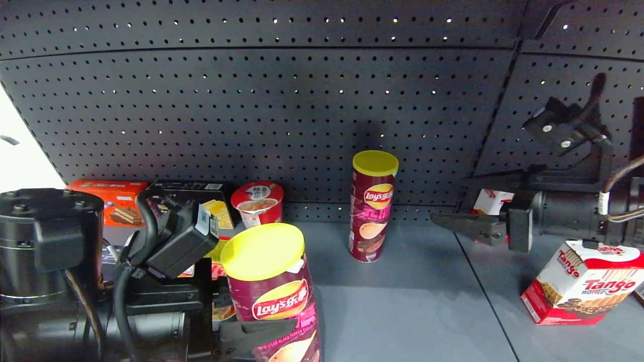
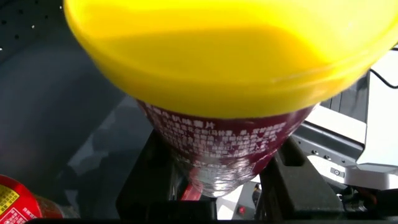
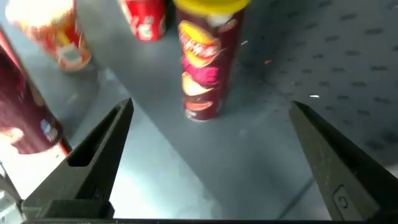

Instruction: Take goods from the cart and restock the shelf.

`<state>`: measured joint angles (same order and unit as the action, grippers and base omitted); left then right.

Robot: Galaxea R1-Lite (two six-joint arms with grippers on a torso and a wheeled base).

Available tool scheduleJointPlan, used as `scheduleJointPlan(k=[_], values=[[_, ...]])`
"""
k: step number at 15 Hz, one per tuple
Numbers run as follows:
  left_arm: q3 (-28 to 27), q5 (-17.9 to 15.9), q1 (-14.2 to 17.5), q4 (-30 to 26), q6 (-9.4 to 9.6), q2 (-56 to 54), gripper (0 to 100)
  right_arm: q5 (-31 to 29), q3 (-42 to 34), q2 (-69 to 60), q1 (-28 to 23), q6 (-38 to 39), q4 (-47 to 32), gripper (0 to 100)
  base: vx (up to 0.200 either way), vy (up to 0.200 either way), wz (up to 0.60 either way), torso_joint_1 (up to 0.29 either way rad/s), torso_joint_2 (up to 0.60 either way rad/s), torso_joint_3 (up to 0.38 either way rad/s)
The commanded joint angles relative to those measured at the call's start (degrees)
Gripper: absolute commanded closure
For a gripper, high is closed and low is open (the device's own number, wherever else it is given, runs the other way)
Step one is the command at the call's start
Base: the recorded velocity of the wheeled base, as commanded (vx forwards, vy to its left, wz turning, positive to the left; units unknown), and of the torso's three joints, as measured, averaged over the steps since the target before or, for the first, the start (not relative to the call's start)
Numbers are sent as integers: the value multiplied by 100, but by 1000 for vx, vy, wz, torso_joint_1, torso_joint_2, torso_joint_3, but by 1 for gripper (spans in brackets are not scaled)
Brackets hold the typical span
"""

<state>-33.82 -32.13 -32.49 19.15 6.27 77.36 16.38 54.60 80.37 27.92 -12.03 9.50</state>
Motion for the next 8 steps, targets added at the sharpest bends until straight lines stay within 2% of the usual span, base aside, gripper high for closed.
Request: scheduleJointPlan(k=[1, 4, 8], values=[[7, -3, -3, 1, 6, 7, 100, 119, 24, 435, -6, -45, 149, 0, 0, 0, 0, 0, 0, 0], [59, -12, -3, 1, 6, 7, 100, 418, 24, 813, 3, -45, 632, 0, 0, 0, 0, 0, 0, 0], [147, -12, -30, 1, 6, -2, 100, 1385, 33, 1437, -58, -45, 1459, 0, 0, 0, 0, 0, 0, 0]])
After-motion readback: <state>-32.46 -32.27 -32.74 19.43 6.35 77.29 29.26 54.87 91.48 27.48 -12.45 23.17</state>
